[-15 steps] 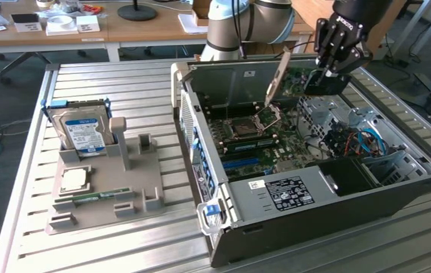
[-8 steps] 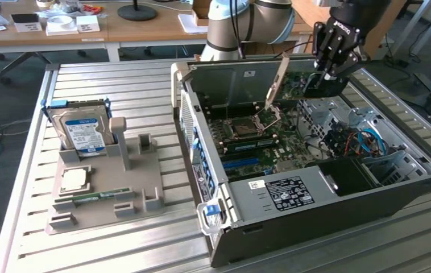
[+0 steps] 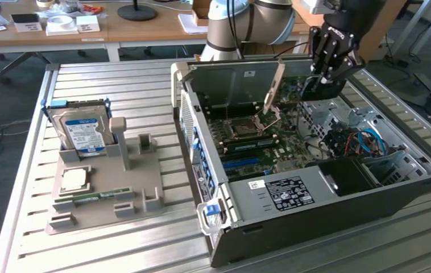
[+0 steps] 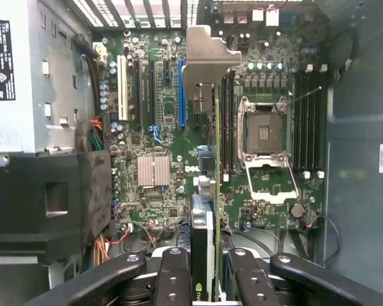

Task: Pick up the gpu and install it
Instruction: 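Insert the gpu into the slot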

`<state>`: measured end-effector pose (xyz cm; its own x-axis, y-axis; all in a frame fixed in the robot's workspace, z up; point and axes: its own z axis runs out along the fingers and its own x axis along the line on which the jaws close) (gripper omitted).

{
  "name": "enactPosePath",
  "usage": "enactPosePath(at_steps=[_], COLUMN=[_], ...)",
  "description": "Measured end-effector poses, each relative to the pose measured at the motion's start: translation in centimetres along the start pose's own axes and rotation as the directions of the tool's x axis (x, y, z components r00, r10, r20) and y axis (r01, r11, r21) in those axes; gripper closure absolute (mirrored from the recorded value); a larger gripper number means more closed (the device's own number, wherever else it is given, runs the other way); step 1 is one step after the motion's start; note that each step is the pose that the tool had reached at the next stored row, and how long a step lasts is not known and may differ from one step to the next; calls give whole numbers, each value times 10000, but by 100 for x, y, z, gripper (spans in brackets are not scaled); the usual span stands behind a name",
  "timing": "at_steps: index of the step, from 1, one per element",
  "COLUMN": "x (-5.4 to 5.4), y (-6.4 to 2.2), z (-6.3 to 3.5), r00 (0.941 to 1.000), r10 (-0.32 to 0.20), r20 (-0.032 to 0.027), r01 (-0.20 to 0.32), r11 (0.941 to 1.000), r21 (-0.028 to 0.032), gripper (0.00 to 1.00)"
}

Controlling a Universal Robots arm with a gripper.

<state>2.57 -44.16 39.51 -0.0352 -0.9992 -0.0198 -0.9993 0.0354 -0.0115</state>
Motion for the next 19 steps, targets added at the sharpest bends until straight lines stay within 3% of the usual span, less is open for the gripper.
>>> enactPosePath(at_steps=[8,19], x=[1,7], y=[27,211], z=[1,20], r00=[10000,10000], r10=[1,19], r20=[0,-3], r01=[-1,-19], r11=[10000,10000], r21=[7,6], gripper=[73,73])
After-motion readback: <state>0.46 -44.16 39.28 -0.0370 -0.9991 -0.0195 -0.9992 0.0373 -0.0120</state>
